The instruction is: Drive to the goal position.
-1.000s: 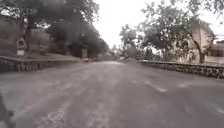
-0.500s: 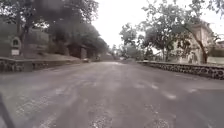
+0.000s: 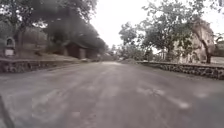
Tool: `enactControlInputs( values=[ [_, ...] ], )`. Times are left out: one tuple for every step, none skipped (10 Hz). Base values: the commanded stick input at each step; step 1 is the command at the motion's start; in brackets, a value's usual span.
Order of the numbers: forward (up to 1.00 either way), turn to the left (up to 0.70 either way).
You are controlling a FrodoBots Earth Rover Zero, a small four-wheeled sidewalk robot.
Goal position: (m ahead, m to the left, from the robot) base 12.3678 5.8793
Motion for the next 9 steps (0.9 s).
enactControlInputs(
  values=[
    [0.7, 0.0],
    [0.7, 0.0],
    [0.7, 0.0],
    [0.7, 0.0],
    [0.7, 0.0],
    [0.7, 0.0],
    [0.7, 0.0],
    [0.7, 0.0],
    [0.7, 0.0]
  ],
)
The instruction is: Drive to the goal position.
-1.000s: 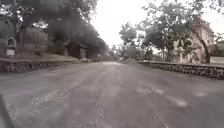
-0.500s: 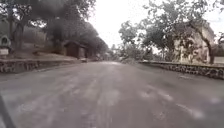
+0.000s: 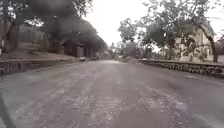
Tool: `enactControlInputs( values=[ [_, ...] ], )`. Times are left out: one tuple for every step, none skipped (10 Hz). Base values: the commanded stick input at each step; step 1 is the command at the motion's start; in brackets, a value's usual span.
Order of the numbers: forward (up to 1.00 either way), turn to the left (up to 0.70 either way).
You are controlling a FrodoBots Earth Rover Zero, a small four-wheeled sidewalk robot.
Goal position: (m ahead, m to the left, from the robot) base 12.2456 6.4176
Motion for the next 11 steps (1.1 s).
enactControlInputs(
  values=[
    [0.7, 0.0],
    [0.7, 0.0],
    [0.7, 0.0],
    [0.7, 0.0],
    [0.7, 0.0],
    [0.7, 0.0],
    [0.7, 0.0],
    [0.7, 0.0],
    [0.7, 0.0],
    [0.7, 0.0],
    [0.7, 0.0]
  ],
)
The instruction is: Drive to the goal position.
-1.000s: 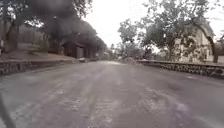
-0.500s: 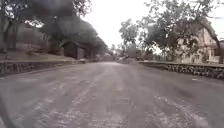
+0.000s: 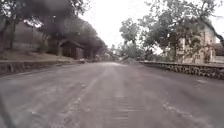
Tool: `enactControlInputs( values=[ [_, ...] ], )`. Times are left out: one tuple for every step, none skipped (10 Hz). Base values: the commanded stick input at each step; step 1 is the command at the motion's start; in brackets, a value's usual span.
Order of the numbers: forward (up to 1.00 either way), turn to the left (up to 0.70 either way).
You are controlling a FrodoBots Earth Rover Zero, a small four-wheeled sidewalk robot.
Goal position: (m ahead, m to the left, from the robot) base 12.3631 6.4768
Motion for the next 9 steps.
enactControlInputs(
  values=[
    [0.7, 0.0],
    [0.7, 0.0],
    [0.7, 0.0],
    [0.7, 0.0],
    [0.7, 0.0],
    [0.7, 0.0],
    [0.7, 0.0],
    [0.7, 0.0],
    [0.7, 0.0]
  ],
)
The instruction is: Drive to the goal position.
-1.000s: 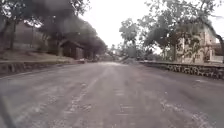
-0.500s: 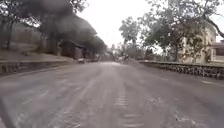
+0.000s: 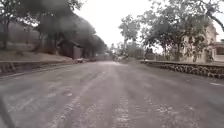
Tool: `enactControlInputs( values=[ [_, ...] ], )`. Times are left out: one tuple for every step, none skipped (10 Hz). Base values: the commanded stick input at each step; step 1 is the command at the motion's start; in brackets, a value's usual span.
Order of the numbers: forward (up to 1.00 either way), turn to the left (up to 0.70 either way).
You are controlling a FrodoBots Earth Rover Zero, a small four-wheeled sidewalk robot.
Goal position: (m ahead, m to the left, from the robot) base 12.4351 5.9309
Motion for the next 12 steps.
enactControlInputs(
  values=[
    [0.7, 0.0],
    [0.7, 0.0],
    [0.7, 0.0],
    [0.7, 0.0],
    [0.7, 0.0],
    [0.7, 0.0],
    [0.7, 0.0],
    [0.7, 0.0],
    [0.7, 0.0],
    [0.7, 0.0],
    [0.7, 0.0],
    [0.7, 0.25]
  ],
)
